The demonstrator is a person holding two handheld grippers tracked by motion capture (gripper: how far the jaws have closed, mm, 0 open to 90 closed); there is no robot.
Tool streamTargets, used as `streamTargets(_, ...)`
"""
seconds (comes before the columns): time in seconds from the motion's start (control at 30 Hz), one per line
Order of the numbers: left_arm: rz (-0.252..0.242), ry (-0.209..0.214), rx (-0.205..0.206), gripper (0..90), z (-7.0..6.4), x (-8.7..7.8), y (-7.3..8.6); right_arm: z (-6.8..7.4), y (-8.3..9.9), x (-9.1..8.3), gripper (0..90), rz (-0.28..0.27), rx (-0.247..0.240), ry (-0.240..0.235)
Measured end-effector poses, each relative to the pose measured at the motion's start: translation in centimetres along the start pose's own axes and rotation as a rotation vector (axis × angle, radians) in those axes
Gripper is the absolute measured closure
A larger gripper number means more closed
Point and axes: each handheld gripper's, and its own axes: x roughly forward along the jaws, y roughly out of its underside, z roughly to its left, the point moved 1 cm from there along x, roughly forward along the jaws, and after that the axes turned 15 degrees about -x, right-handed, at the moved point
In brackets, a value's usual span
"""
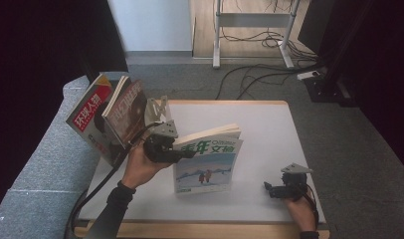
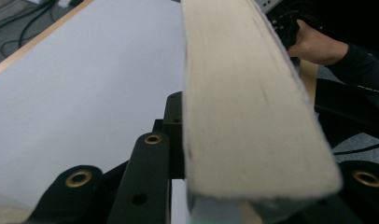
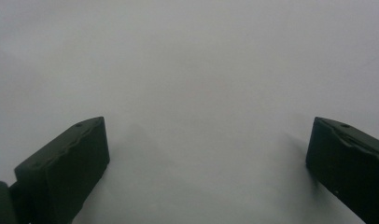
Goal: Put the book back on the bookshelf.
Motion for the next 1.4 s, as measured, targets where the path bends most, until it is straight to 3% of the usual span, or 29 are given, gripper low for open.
streamTargets(0.37, -0.015, -0.083, -0.046, 74.2, 0.9, -2.7, 0.3, 0.0, 0.0, 0.0, 0.0, -0.003, 0.002, 0.002)
streamTargets(0.87, -0.059, -0.245, -0.165, 74.3, 3.2, -7.4, 1.7, 0.0, 0.0, 0.0, 0.0, -0.002, 0.002, 0.001)
streamTargets(1.4, -0.112, -0.356, -0.287, 74.3, 5.7, -11.3, 3.2, 0.0, 0.0, 0.0, 0.0, -0.001, 0.001, -0.001)
